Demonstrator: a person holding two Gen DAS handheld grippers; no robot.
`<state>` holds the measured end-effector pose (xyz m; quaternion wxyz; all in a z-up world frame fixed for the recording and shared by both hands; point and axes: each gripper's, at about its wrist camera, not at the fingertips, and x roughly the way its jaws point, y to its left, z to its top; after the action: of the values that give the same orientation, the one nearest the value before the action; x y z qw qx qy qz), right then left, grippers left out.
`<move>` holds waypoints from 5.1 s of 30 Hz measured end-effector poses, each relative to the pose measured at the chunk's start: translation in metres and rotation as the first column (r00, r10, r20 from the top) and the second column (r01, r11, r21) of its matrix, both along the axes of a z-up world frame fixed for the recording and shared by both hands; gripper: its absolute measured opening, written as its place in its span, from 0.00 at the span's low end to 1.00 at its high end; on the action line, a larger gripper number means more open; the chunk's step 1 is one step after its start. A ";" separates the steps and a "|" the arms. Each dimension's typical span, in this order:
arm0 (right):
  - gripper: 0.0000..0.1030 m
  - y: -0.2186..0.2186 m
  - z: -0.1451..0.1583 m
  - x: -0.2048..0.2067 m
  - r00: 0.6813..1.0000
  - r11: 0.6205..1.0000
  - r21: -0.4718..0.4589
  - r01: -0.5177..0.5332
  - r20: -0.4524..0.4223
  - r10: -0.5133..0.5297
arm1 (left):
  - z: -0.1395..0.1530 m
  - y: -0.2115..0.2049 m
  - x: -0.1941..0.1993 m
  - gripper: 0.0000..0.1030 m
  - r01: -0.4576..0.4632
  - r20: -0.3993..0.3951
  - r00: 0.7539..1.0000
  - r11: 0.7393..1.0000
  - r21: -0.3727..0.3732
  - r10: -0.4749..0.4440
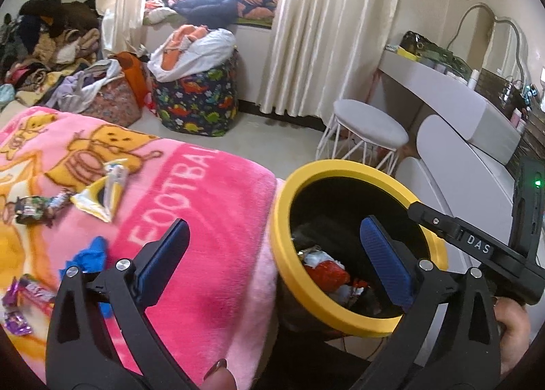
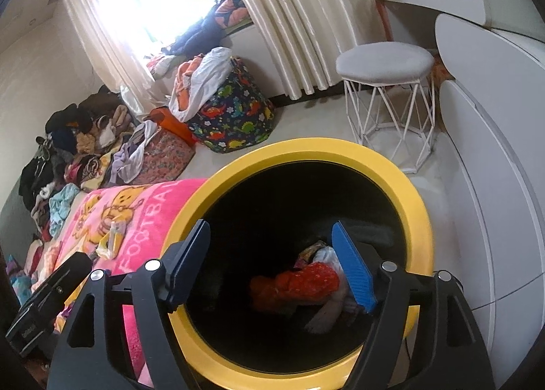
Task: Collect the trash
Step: 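Move both tools back over the remaining items on the blanket, then grasp the blue crumpled cloth with the right tool while the left tool grasps a dark snack wrapper, then carry the blue cloth in the right tool over the bin while the left tool carries the wrapper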
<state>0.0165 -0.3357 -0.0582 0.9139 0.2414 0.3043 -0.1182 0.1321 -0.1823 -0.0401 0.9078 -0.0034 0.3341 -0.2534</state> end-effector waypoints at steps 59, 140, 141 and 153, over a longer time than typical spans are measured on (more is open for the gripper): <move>0.73 0.201 0.012 0.055 0.894 0.887 -0.112 -0.449 -0.044 0.447 | 0.002 0.209 0.033 0.89 -0.390 -0.002 0.920 0.916 -0.097 0.391; 0.05 0.247 0.001 0.073 0.816 0.816 -0.013 -0.579 -0.015 0.578 | -0.007 0.243 0.049 0.04 -0.389 -0.175 0.918 0.890 -0.239 0.355; 0.05 0.245 0.001 0.072 0.816 0.816 -0.015 -0.578 -0.013 0.578 | -0.006 0.240 0.047 0.04 -0.382 -0.170 0.922 0.894 -0.235 0.349; 0.05 0.223 0.023 0.058 0.834 0.835 -0.021 -0.550 0.043 0.550 | 0.007 0.210 0.033 0.04 -0.319 -0.121 0.946 0.926 -0.200 0.300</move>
<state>0.0742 -0.1125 -0.0357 0.9172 0.1427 0.3388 0.1536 0.1650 0.0278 -0.0332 0.9149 -0.1665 0.3394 -0.1414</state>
